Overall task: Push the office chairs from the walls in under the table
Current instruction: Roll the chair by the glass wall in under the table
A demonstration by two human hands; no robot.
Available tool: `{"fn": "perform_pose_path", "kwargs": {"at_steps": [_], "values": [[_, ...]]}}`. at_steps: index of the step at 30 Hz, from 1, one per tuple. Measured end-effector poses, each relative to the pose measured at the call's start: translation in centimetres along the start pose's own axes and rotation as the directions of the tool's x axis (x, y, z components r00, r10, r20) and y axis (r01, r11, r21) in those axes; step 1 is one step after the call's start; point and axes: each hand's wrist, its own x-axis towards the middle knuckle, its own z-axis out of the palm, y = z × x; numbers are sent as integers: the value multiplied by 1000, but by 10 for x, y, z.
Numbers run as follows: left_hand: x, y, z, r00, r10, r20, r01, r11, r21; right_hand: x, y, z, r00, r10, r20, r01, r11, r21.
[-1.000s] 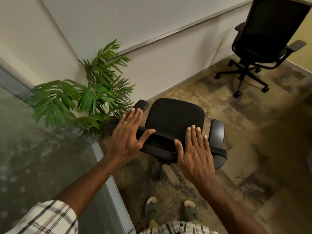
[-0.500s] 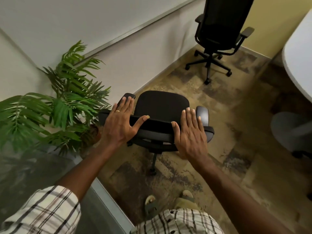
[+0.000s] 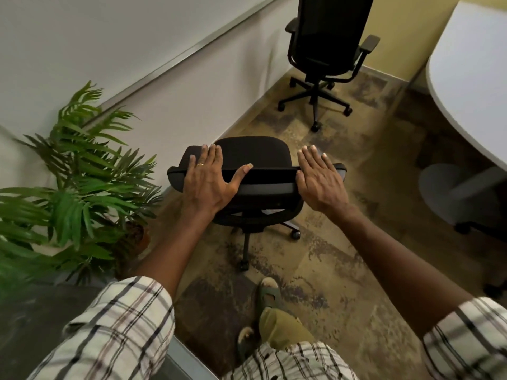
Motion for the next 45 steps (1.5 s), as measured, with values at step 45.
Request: {"fn": "perform_pose_path", "kwargs": {"at_steps": [45], "values": [[311, 27, 46, 570, 738, 361, -762, 639, -106, 78, -87, 26, 565, 790, -238, -793, 600, 109]]}}
